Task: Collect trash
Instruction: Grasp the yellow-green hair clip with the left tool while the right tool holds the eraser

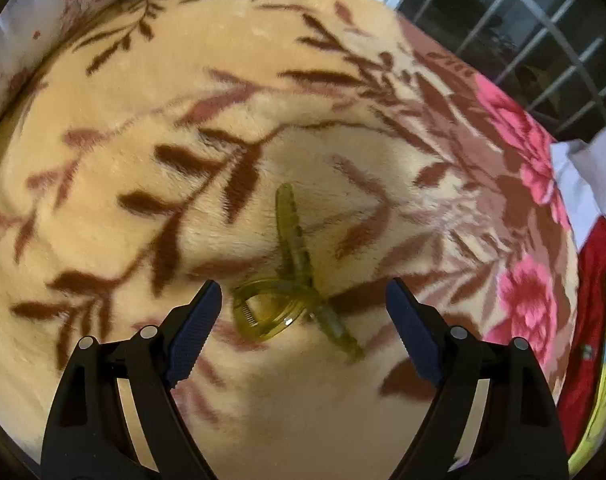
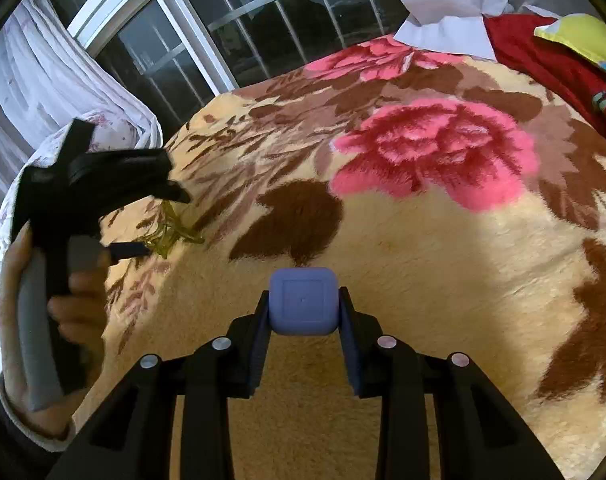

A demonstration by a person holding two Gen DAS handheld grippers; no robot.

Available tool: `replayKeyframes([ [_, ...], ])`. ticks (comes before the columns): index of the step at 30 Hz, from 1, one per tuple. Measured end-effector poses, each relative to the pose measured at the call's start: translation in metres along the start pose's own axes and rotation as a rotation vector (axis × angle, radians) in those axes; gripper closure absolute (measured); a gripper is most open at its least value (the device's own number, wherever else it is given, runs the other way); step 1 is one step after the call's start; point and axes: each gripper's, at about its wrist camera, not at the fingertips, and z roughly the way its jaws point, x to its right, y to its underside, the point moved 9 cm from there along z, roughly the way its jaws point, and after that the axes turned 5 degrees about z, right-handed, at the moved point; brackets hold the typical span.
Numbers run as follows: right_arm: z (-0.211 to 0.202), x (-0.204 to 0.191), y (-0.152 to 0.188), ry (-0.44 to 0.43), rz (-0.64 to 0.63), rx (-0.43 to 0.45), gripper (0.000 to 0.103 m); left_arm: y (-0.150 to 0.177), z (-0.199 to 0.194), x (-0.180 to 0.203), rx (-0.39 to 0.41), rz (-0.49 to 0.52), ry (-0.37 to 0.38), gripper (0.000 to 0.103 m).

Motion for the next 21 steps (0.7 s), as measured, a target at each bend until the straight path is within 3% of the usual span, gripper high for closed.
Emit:
replayKeyframes([
  [4,0.004,-0.001,0.002,-0.007,-0.010,-0.009,0.071,0.002,0.021,-0.007,-0.045,-0.103,-0.026,0.022],
  [10,0.009,0.003,0.003,-0.011,0.009,-0.025,0.071,0.001,0.017,-0.010,0.023,-0.032,-0.130,0.055],
  [15,0.011,0.005,0.003,-0.002,0.013,-0.026,0.071,0.011,0.006,-0.013,0.045,0.084,-0.066,0.056],
  [21,-0.007,-0.001,0.003,0.014,-0.006,0.016,0.071,0.055,-0.049,-0.020,0.098,0.311,0.075,0.058],
])
